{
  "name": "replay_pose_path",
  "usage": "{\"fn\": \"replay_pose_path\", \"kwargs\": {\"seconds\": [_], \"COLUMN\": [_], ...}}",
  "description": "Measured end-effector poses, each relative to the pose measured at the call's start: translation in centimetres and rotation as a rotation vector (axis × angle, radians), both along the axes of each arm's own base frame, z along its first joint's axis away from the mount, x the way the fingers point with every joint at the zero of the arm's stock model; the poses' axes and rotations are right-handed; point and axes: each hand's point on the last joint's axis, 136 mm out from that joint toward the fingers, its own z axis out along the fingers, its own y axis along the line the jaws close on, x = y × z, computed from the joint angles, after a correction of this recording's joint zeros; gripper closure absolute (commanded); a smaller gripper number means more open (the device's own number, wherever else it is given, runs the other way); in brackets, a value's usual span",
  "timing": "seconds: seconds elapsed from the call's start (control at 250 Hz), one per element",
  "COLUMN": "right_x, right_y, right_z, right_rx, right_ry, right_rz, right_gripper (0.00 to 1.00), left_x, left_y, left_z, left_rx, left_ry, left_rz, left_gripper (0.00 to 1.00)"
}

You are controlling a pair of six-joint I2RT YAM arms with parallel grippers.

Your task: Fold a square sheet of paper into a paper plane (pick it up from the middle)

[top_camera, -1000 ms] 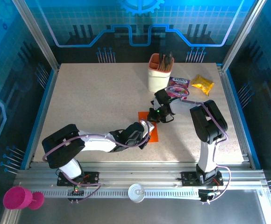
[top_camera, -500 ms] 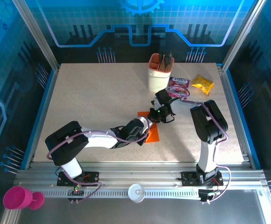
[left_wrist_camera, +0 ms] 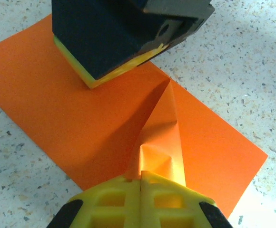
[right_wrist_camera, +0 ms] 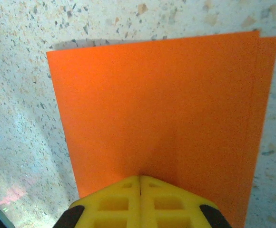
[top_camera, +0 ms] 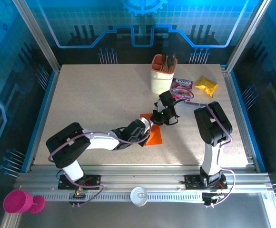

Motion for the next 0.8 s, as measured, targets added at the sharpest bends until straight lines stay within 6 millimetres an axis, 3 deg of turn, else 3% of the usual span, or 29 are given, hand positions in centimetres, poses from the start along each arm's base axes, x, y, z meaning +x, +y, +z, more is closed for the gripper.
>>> {"fn": "replay_pose_path", "kwargs": {"seconds": [0.312,0.803], "right_x": [0.0,0.0], "right_y": [0.0,0.0], "right_z": [0.0,-0.1], "right_rx": [0.022,0.033], "right_ry": [0.013,0.017], "right_rz": [-0.001,-0.002], "right_gripper": [1.00,1.00], "left_x": [-1.0,-0.1], "left_y": [1.2,0.6], "left_z": [-0.4,0.3], "left_rx": [0.004,-0.004], "left_ry": [0.013,-0.010], "left_rz": [0.008,0.021], "left_gripper": [1.00,0.99]}}
